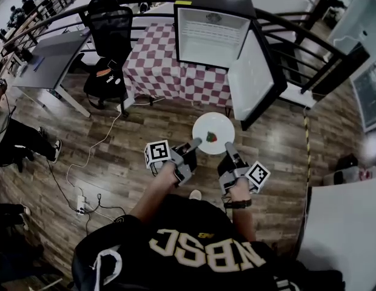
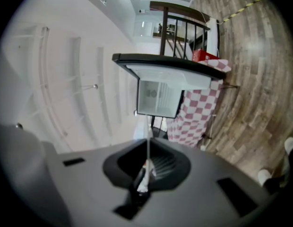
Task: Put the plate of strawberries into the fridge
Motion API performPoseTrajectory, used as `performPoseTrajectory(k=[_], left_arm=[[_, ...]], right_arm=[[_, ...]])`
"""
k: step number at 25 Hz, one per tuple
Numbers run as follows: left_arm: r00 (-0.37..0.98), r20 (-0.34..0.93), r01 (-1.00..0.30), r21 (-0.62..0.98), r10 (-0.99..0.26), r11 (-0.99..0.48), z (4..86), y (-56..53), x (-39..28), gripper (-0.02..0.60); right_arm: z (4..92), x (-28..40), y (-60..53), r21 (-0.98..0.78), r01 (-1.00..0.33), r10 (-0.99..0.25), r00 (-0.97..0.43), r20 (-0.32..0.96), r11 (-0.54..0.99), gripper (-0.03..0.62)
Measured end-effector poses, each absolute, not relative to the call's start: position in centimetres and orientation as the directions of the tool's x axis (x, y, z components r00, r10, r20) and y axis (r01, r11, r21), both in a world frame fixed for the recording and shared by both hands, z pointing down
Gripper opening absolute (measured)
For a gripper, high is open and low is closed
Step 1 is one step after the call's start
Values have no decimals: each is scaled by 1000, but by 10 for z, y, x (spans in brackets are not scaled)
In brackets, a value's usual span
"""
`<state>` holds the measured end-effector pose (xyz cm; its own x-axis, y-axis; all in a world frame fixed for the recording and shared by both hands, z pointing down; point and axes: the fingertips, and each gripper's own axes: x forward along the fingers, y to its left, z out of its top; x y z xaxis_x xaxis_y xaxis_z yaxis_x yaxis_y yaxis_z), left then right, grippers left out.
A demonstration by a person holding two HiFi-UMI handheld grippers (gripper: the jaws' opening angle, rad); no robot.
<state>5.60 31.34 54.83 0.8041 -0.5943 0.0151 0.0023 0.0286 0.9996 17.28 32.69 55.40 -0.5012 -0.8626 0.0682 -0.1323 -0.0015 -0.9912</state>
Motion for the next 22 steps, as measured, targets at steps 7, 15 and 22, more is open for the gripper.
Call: performPoseTrajectory(k=[7, 15, 22], left_arm=[[776, 24, 13, 998, -631, 55, 556, 321, 70, 26], [740, 41, 12, 997, -672, 74, 570, 298, 52, 26], [759, 38, 16, 997, -650, 77, 574, 230, 39, 26]], right_arm=[[559, 187, 329, -988, -155, -842, -534, 73, 12, 32], [571, 170, 302, -988, -156, -812, -577, 87, 5, 32], [576, 157, 238, -987, -158, -826, -556, 94, -6, 32]])
